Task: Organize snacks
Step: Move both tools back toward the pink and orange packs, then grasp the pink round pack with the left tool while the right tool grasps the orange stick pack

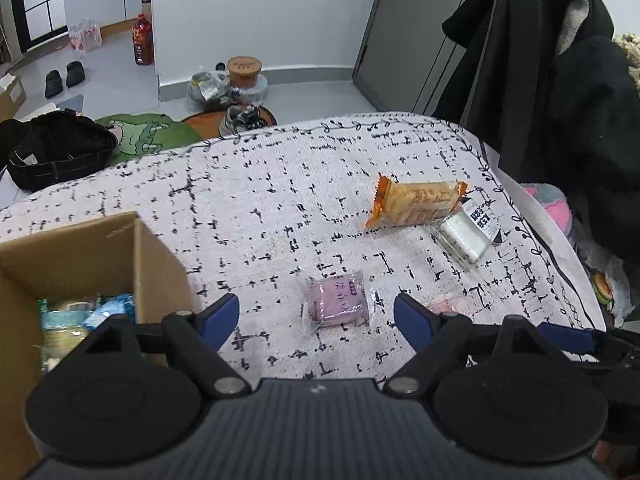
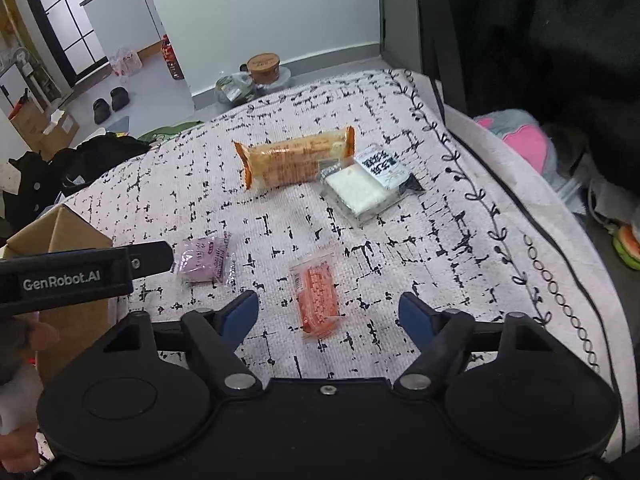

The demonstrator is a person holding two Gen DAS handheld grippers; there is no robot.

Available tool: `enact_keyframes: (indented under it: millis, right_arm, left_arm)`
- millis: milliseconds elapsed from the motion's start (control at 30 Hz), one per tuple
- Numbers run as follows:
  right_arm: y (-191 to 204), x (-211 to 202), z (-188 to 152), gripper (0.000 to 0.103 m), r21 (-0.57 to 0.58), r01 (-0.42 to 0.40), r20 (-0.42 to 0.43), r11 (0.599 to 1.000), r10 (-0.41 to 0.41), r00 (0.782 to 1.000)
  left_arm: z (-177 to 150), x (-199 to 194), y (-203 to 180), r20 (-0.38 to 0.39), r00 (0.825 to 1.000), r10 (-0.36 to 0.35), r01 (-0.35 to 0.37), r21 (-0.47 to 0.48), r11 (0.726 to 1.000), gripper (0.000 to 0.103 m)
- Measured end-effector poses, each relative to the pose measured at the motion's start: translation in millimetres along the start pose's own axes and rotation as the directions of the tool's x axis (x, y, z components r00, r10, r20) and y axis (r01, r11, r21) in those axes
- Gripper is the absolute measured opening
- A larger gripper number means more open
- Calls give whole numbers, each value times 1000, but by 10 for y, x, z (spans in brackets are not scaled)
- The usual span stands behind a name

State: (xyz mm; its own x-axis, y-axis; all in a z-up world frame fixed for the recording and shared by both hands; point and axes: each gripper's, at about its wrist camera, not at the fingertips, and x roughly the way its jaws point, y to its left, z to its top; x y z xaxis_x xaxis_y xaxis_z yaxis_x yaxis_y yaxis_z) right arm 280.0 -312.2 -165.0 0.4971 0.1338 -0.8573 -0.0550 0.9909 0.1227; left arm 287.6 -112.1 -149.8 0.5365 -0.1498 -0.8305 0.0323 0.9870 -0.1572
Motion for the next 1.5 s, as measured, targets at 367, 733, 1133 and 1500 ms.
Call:
enact_keyframes:
  millis: [367, 733, 1133, 1500]
  right_arm:
    - [-130, 345, 7, 52, 55, -49, -65, 997, 53, 997]
    - [-111, 503, 6, 45, 68, -83, -95, 994, 89, 992]
    - [-106, 426, -54, 18, 59, -59, -77, 997, 64, 995]
    - [-7, 201, -97, 17, 81, -53, -34, 995, 56, 998]
  left_arm:
    - [41, 379, -102, -72, 997, 5, -5, 3, 1000, 72]
    - [13, 655, -149, -130, 991, 22, -24, -12, 1000, 60]
    - [-41, 547, -190, -112, 994, 10, -11, -10, 1000, 37]
    - [-41, 119, -171, -43, 999, -21, 21, 1, 1000, 36]
